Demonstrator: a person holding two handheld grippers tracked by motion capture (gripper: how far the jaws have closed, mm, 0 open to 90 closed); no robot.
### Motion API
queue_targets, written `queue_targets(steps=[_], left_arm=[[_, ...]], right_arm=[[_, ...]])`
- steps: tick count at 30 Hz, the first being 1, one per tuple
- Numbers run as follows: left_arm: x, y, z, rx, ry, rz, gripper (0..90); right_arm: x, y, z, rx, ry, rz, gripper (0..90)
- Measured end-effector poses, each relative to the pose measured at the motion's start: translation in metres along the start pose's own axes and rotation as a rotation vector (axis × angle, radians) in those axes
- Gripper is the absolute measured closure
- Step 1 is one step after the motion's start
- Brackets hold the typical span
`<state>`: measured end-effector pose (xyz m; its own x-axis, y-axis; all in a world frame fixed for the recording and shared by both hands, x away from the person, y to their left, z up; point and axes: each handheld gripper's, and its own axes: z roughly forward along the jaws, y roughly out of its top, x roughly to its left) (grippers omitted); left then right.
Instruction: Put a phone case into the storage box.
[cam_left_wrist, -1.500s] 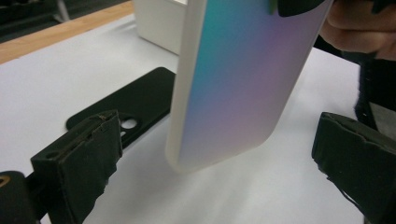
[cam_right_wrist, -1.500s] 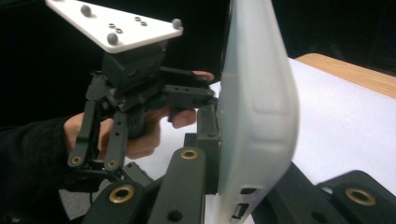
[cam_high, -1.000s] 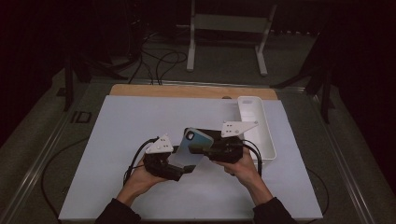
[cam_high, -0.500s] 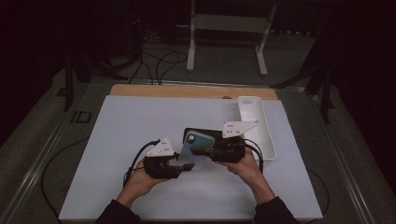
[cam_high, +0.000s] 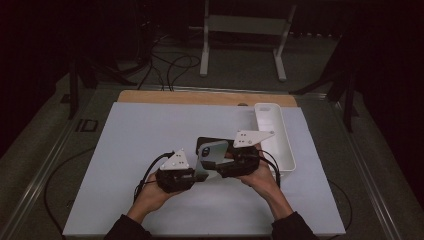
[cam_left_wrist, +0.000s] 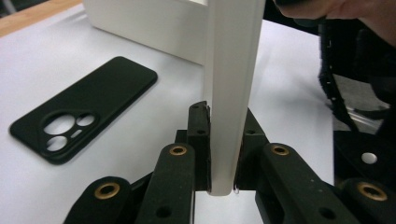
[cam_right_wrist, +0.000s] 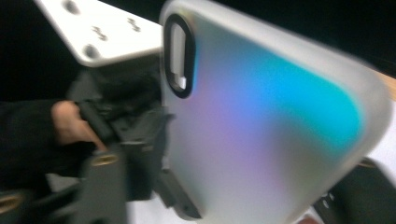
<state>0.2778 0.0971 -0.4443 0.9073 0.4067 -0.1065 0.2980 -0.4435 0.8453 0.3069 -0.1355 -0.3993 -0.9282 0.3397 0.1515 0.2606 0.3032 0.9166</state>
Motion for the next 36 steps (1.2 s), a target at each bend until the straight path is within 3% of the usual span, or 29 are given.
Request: queue_targets(steps=[5,11,14,29,36], left_arm=[[0.004,-0.001,-0.005,-0.008,0.039,-0.013,81.0],[0.006,-0.003,-0.007,-0.014,0.075,-0.034,80.9],[0.008,-0.004,-0.006,-0.010,0.096,-0.050,80.9],[0.013,-0.008,-0.007,0.000,0.200,-0.102,80.8],[0.012,-0.009,-0.003,0.013,0.218,-0.102,80.9]], right_arm=[[-0.003,-0.002,0.000,0.014,-0.080,0.047,13.9],[-0.004,-0.002,-0.003,0.001,-0.116,0.077,10.0],[-0.004,-0.002,-0.003,-0.003,-0.160,0.080,9.1],[-0.006,-0.001,-0.001,-0.033,-0.216,0.131,9.1],[-0.003,0.001,0.009,-0.048,-0.227,0.159,9.2]])
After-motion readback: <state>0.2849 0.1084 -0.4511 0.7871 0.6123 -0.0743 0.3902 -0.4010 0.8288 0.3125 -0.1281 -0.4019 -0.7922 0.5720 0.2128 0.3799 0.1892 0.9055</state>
